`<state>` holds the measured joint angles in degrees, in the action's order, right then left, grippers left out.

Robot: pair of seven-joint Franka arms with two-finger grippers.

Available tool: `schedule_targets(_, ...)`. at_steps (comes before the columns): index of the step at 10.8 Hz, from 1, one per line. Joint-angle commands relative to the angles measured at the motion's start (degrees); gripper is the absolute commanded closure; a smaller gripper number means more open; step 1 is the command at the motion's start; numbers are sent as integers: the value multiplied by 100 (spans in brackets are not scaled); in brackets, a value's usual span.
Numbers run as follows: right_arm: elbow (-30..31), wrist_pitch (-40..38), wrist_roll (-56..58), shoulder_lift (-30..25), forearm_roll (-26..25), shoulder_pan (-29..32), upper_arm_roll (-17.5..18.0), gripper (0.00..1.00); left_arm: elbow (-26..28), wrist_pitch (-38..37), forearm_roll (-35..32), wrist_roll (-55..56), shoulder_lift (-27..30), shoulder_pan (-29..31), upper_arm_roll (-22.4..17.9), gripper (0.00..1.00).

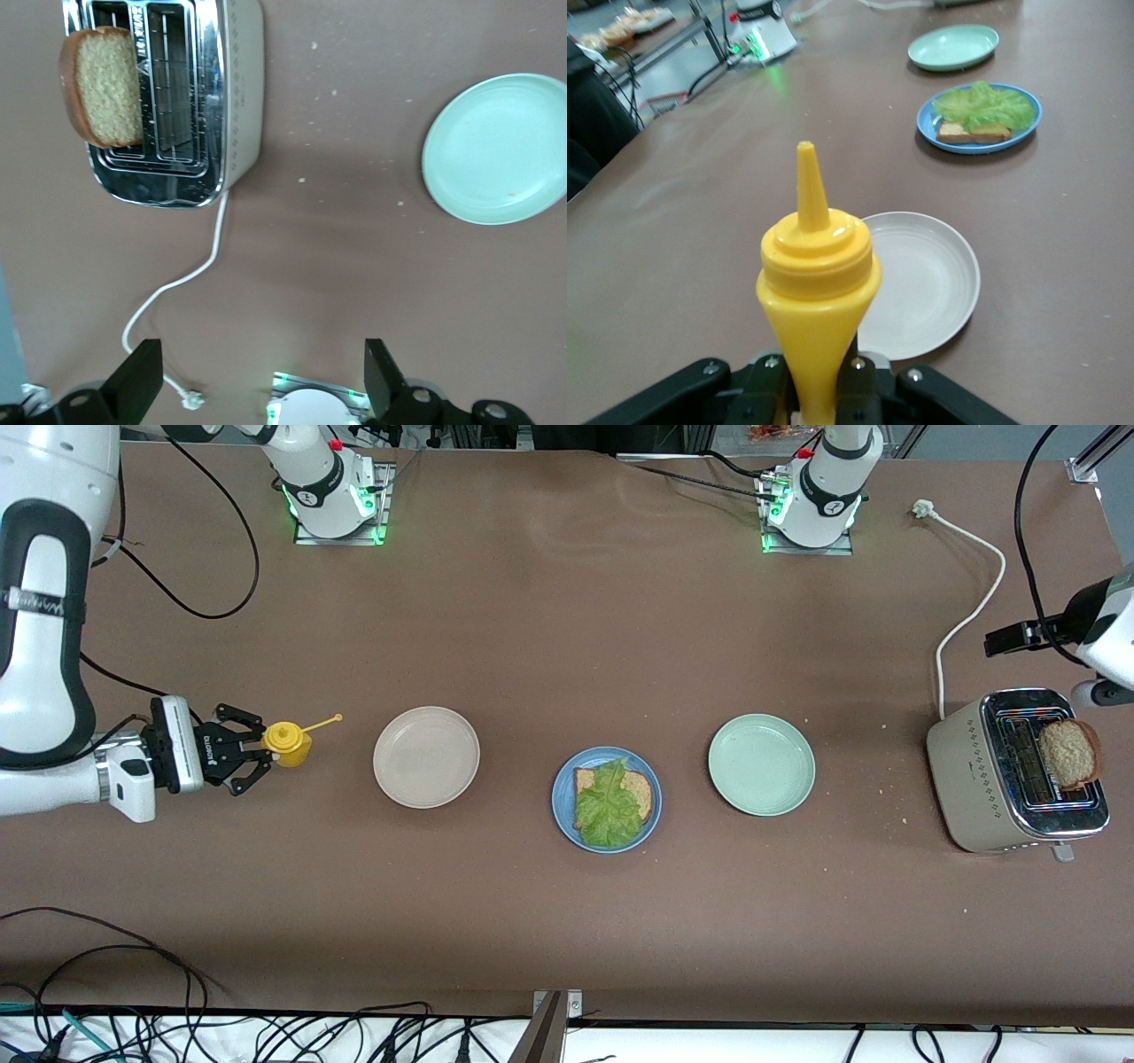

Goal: Make sandwich in blue plate with both arms

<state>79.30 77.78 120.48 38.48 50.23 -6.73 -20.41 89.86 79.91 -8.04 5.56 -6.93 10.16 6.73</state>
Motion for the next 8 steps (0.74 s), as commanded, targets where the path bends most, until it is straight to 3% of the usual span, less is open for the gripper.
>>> schedule_targets(1, 314, -333, 1527, 623, 784, 347, 116, 85, -511, 94, -635, -90, -702, 21, -31, 0)
schedule_targets(3, 314, -518, 2160, 1036, 1023, 426, 125, 85, -750, 706, -909, -849, -1186, 327, -31, 0)
schedule_targets(5, 305, -702, 2401, 1353, 1217, 549, 125, 85, -742, 1751, -578, -1808, -1556, 1108, -5, 0)
schedule_targets(8, 305, -712, 2533, 1504, 1244, 576, 142, 80, -716, 2027, -549, -2147, -1846, 1305, -22, 0)
